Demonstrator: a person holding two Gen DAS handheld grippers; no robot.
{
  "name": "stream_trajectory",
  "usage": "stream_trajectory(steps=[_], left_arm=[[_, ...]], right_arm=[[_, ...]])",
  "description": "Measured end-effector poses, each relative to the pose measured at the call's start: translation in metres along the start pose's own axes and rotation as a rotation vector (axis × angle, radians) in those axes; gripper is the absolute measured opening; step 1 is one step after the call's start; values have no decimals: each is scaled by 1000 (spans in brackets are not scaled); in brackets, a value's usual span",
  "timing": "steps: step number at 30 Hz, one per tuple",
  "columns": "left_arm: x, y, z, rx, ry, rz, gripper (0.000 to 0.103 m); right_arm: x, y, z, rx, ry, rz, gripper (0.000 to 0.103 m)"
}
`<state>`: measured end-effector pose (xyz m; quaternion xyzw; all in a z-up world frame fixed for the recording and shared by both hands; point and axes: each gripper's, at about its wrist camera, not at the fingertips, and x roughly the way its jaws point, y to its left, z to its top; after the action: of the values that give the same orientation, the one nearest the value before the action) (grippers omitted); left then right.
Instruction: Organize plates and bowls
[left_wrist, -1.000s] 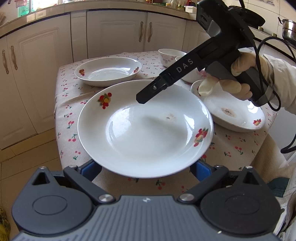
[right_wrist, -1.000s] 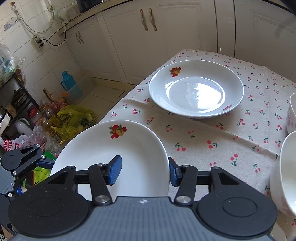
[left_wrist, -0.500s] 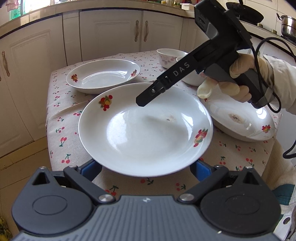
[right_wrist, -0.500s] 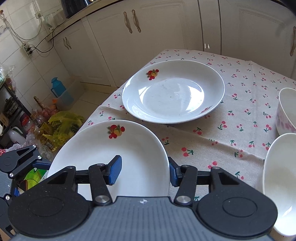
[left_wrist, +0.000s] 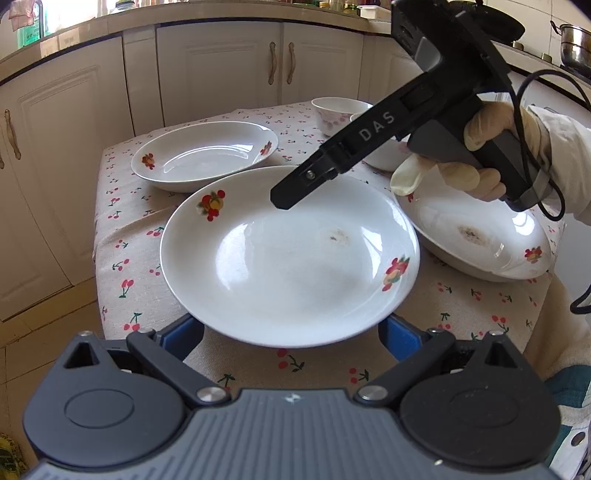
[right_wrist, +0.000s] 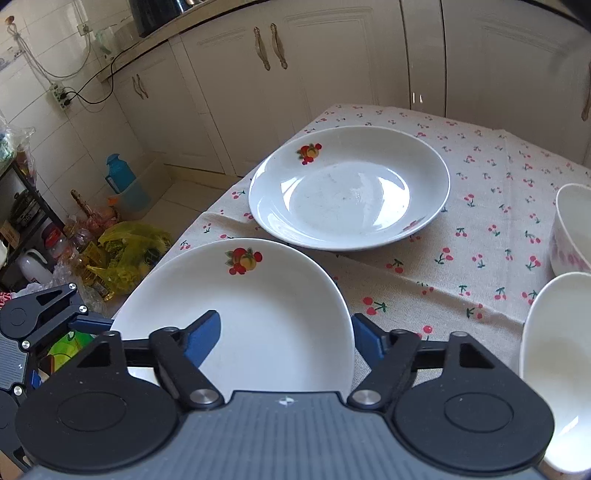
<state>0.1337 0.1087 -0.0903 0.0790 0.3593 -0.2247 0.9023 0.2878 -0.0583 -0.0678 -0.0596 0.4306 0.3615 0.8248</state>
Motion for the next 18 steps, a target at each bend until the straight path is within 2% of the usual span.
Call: stream_trajectory(steps=[1,4,12,18], left_arm=[[-2,-1,-1,-2,-3,4,99],[-12,-3,-1,-14,-14,16,100],[-40,-32,0,-11,-51,58,100],[-57,-58,-3,-42,-84,67,100]], right_arm=[[-5,3,0,-13,-14,-13,97],[-24,10,-3,-40,-46,-31,103],[-79,25,-34,-83,-116,-118,103],[-119,38,-78,-127,-144,-199,103]])
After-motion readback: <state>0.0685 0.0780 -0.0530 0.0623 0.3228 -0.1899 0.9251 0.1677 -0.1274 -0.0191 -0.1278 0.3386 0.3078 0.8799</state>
